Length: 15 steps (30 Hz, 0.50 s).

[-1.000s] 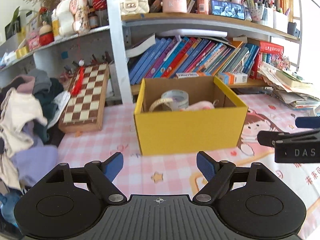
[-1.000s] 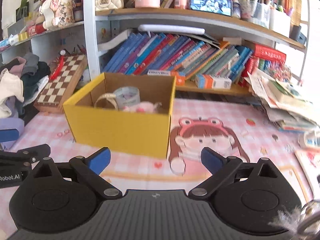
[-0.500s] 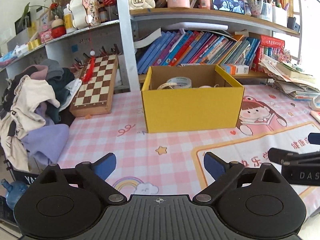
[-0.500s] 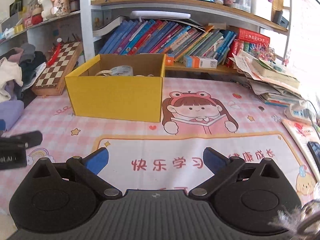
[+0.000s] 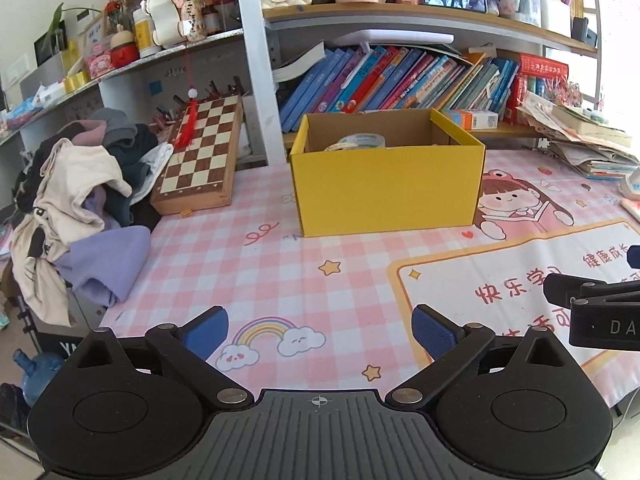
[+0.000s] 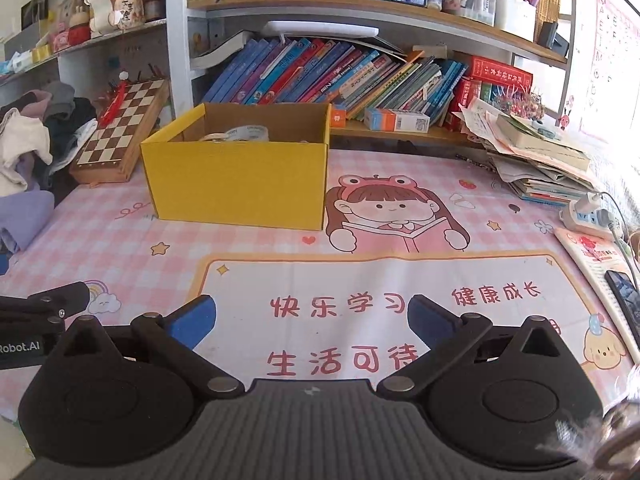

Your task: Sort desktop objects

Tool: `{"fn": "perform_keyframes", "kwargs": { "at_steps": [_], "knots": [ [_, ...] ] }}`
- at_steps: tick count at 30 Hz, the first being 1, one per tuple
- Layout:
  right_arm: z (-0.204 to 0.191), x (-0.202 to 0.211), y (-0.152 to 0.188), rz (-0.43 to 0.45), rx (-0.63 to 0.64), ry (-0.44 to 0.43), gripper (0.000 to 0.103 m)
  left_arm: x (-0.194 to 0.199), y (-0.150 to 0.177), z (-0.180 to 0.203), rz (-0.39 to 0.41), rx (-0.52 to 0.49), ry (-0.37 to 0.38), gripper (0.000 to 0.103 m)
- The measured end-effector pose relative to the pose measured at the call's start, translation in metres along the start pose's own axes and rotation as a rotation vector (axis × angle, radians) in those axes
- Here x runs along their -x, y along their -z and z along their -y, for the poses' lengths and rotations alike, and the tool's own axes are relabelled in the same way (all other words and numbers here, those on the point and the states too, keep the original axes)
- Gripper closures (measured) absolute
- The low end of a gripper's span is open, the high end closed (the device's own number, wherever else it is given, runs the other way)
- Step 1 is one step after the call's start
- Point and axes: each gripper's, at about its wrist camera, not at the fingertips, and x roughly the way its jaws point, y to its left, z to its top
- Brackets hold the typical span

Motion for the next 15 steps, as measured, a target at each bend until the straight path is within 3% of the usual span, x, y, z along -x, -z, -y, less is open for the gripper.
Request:
{"fn": "perform_keyframes", "kwargs": {
  "at_steps": [15],
  "knots": [
    [-0.014, 0.009, 0.004, -0.005, 0.032, -0.038, 0.000, 0.007, 0.007, -0.004, -0.006, 0.015, 0.025, 0.002]
  ]
}}
